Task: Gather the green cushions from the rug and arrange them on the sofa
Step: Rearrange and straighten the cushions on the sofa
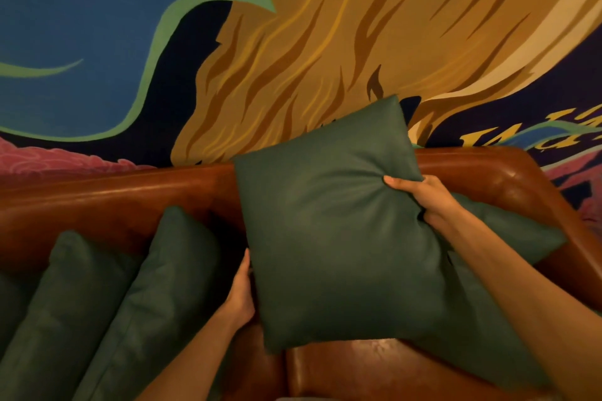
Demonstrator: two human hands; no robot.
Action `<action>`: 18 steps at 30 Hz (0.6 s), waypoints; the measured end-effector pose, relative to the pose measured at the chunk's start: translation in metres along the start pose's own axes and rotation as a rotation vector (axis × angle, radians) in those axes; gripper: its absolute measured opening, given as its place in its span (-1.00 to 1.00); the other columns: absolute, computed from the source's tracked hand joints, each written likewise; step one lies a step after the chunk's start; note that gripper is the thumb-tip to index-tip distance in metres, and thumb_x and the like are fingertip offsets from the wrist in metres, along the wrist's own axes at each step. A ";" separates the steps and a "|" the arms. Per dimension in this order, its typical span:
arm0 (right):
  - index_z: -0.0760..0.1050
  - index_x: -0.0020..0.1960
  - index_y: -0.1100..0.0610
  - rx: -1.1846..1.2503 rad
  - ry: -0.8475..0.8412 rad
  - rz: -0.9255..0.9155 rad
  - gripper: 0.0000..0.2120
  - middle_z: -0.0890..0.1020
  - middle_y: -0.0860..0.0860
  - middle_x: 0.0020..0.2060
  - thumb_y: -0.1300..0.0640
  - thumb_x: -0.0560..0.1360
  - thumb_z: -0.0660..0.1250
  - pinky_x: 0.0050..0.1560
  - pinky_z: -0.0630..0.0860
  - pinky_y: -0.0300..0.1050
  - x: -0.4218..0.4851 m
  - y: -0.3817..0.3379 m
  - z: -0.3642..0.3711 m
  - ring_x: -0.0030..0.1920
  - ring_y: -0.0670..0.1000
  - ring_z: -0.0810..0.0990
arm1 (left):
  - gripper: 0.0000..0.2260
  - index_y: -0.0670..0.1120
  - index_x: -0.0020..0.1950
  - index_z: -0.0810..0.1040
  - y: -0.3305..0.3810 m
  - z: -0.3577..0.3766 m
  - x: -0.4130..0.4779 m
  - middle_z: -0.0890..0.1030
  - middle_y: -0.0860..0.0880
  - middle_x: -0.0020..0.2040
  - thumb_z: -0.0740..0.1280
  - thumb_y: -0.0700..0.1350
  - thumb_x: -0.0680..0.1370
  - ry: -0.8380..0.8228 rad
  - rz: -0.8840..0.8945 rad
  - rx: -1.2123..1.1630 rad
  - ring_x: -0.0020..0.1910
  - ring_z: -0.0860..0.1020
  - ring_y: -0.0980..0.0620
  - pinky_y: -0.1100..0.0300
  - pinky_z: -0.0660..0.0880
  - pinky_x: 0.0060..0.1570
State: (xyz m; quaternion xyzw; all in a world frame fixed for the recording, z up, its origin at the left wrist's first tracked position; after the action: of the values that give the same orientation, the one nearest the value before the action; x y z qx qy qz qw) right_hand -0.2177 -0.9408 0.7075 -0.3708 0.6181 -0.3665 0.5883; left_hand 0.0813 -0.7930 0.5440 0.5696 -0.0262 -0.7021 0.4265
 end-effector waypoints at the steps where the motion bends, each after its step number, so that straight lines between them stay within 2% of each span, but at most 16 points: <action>1: 0.62 0.00 0.18 0.001 0.009 0.022 -0.75 0.72 0.07 -0.08 0.18 0.35 0.54 -0.20 0.62 -0.16 0.001 0.002 -0.003 -0.13 0.03 0.71 | -0.50 -0.07 0.17 0.61 0.000 0.000 -0.003 0.69 -0.09 0.07 0.18 0.29 0.52 0.001 -0.008 -0.002 0.09 0.61 -0.09 0.03 0.51 0.06; 3: 0.61 0.00 0.18 0.003 0.037 0.084 -0.75 0.71 0.07 -0.07 0.15 0.37 0.53 -0.20 0.61 -0.14 0.004 0.010 -0.009 -0.12 0.02 0.70 | -0.51 -0.07 0.17 0.61 0.000 -0.006 -0.003 0.68 -0.09 0.08 0.20 0.28 0.52 -0.005 -0.027 0.052 0.09 0.62 -0.07 0.05 0.51 0.06; 5: 0.60 0.05 0.21 -0.021 0.057 0.152 -0.64 0.71 0.08 -0.07 0.07 0.33 0.55 -0.14 0.61 -0.10 0.005 0.028 -0.019 -0.08 0.07 0.70 | -0.54 -0.08 0.14 0.63 -0.001 -0.015 -0.010 0.69 -0.10 0.05 0.23 0.25 0.51 -0.011 -0.056 0.112 0.03 0.65 -0.04 0.07 0.52 0.05; 8: 0.61 0.12 0.22 -0.075 0.064 0.328 -0.41 0.72 0.13 -0.02 -0.05 0.18 0.59 0.12 0.59 0.08 0.007 0.067 -0.031 0.02 0.15 0.69 | -0.63 -0.08 0.02 0.69 -0.005 -0.038 -0.018 0.69 -0.13 0.04 0.27 0.17 0.51 0.015 -0.095 0.102 0.01 0.66 -0.07 0.06 0.50 0.06; 11: 0.57 0.18 0.25 -0.150 0.062 0.483 -0.52 0.69 0.19 0.04 0.02 0.36 0.51 0.21 0.54 0.20 0.011 0.098 -0.040 0.07 0.20 0.66 | -0.55 -0.18 0.19 0.59 -0.005 -0.064 -0.016 0.63 -0.21 0.14 0.22 0.14 0.53 0.029 -0.153 0.013 0.13 0.56 -0.16 0.03 0.46 0.11; 12: 0.56 0.19 0.26 -0.183 0.065 0.522 -0.57 0.68 0.19 0.03 0.04 0.42 0.47 0.17 0.56 0.18 0.011 0.103 -0.040 0.06 0.20 0.65 | -0.51 -0.22 0.24 0.53 -0.003 -0.072 -0.016 0.64 -0.24 0.11 0.19 0.14 0.55 0.038 -0.177 -0.019 0.14 0.54 -0.19 0.01 0.44 0.14; 14: 0.51 0.18 0.22 -0.220 0.077 0.562 -0.70 0.64 0.15 -0.05 0.09 0.52 0.38 -0.05 0.59 0.06 0.012 0.106 -0.039 -0.06 0.14 0.62 | -0.48 -0.22 0.22 0.53 0.001 -0.086 -0.015 0.65 -0.26 0.07 0.13 0.19 0.57 0.041 -0.221 -0.074 0.17 0.52 -0.22 -0.03 0.41 0.17; 16: 0.46 0.20 0.15 -0.245 0.094 0.594 -0.77 0.59 0.11 -0.10 0.11 0.58 0.29 -0.23 0.53 -0.01 0.019 0.110 -0.043 -0.13 0.09 0.56 | -0.49 -0.18 0.23 0.54 0.004 -0.095 -0.013 0.61 -0.25 0.17 0.14 0.20 0.55 0.016 -0.214 -0.162 0.24 0.50 -0.21 -0.07 0.41 0.19; 18: 0.45 0.24 0.14 -0.257 0.089 0.629 -0.77 0.58 0.11 -0.09 0.12 0.62 0.20 -0.32 0.56 -0.01 0.026 0.114 -0.046 -0.12 0.09 0.56 | -0.56 -0.14 0.28 0.51 0.008 -0.096 -0.005 0.59 -0.21 0.22 0.23 0.09 0.51 0.006 -0.146 -0.232 0.22 0.52 -0.16 -0.06 0.44 0.16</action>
State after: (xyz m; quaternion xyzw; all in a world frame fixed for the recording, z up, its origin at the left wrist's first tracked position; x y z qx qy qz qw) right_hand -0.2671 -0.9117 0.5962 -0.2171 0.7683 -0.1021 0.5934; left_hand 0.1645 -0.7513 0.5187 0.5189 0.0983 -0.7279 0.4373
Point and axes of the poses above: each hand's wrist, its own x-axis towards the middle knuckle, its own z-axis out of the palm, y = z × x, the point moved 1 cm from there along x, towards the middle knuckle
